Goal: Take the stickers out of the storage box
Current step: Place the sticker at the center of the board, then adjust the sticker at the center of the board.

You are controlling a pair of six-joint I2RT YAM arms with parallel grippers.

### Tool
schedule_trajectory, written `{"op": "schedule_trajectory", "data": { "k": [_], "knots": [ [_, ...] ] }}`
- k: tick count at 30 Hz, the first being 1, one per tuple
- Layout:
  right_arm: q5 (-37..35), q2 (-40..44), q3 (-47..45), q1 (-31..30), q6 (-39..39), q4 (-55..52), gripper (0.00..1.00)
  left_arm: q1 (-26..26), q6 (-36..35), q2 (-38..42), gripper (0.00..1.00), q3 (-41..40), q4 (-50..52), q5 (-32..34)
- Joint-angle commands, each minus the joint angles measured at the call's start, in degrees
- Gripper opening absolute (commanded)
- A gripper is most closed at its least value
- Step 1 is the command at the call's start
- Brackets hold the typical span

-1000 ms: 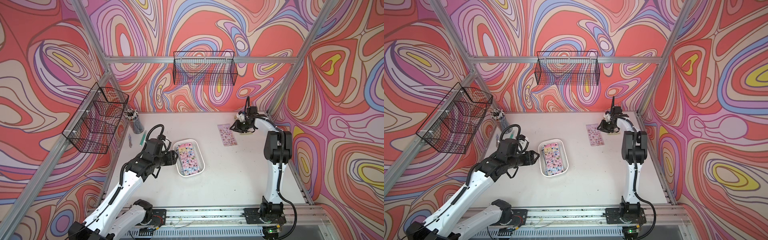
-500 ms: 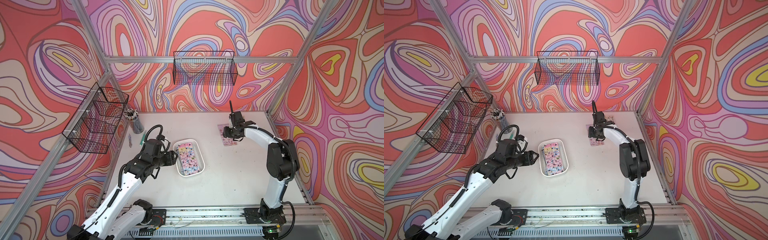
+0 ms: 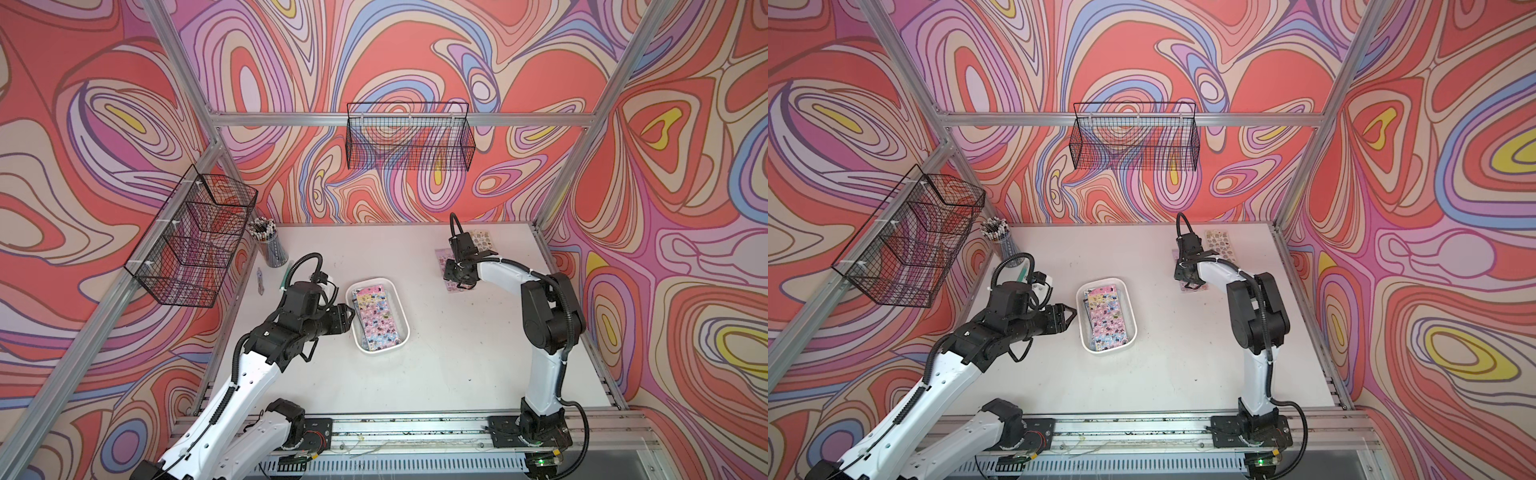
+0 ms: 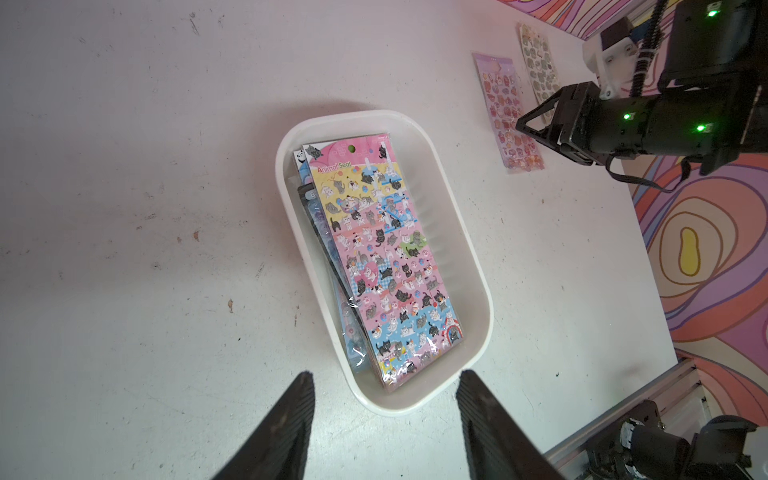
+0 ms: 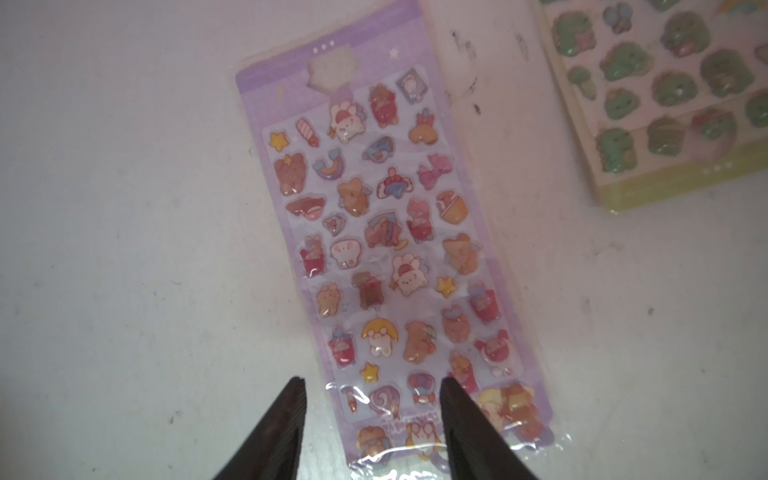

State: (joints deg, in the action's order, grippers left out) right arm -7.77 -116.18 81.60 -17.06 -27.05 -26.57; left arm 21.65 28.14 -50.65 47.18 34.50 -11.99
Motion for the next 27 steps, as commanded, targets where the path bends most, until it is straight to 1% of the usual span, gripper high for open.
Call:
{"op": "schedule_trajectory", "data": {
  "k": [1,5,9,19,27],
  "knots": [
    [-1.51,-2.49,1.71,-0.17,-2.52,0.99,0.54,-0.39,-0.02,0.28,0.59,-0.07,0.83,-0.27],
    [-2.80,-3.52,1.89,-0.17,-3.56,1.95,0.53,-0.38,0.56,1.47,0.59,-1.20,-0.28,-0.71],
    [-4.26,-5.47,2.81,-0.17,-4.03,1.70,0.53,-0.38,0.32,1.03,0.59,-0.62,0.28,-0.73],
    [-7.34,-10.64,7.93,0.00,-6.86,0.60,0.50,-0.38,0.34,1.99,0.59,-0.77,0.19,-0.79],
    [-6.66,-13.28,10.94,2.65,-10.55,0.30,0.49,-0.38,0.16,2.80,0.59,-0.77,0.39,-0.58]
  ]
}}
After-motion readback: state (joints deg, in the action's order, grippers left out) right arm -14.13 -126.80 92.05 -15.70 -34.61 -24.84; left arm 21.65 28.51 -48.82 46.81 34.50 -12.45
